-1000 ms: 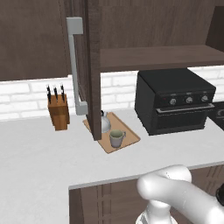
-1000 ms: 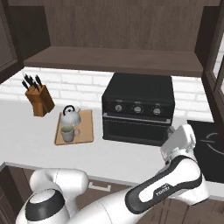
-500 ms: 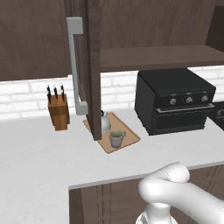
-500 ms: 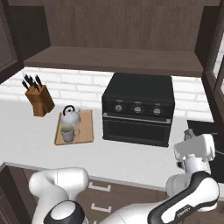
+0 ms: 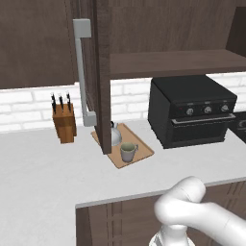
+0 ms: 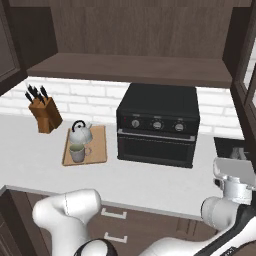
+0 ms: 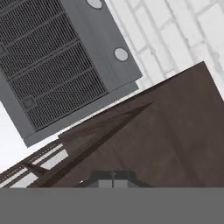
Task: Pick the kettle from the counter and place it on the tray. Then pick the mug from the cabinet and place it on the tray. Then close the cabinet doors.
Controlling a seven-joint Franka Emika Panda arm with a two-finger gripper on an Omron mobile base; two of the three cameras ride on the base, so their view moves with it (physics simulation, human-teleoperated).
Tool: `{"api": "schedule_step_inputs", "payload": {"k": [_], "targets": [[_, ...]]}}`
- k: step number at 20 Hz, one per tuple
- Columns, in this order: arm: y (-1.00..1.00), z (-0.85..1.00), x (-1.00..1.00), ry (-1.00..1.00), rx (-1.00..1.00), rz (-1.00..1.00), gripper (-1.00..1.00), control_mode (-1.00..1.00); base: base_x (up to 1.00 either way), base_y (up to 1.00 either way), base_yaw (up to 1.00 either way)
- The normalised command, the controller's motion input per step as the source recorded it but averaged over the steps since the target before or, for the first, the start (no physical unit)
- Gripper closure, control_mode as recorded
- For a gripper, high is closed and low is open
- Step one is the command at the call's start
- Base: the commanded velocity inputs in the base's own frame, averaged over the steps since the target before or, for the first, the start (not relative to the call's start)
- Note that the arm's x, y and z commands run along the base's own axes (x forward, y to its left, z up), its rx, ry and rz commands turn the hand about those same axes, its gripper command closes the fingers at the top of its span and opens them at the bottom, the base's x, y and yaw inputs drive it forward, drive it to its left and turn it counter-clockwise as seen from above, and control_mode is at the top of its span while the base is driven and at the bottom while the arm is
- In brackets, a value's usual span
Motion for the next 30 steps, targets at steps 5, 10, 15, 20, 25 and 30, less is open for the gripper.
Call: {"api": "schedule_step_inputs", "payload": {"k": [5, 10, 15, 20, 25, 30], "targets": [[-0.48, 0.11, 0.00, -0.06, 0.11, -0.04, 1.00, -1.00, 0.00, 0.00, 0.00], [-0.44, 0.07, 0.00, -0.03, 0.09, -0.02, 1.00, -1.00, 0.00, 0.00, 0.00], [0.00, 0.00, 0.00, 0.00, 0.00, 0.00, 1.00, -1.00, 0.00, 0.00, 0.00], [-0.06, 0.24, 0.00, 0.00, 0.00, 0.00, 1.00, -1.00, 0.00, 0.00, 0.00], [0.00, 0.50, 0.01, 0.05, 0.00, 0.00, 1.00, -1.00, 0.00, 0.00, 0.00], [0.00, 0.44, 0.07, 0.04, 0.00, -0.01, 1.00, -1.00, 0.00, 0.00, 0.00]]}}
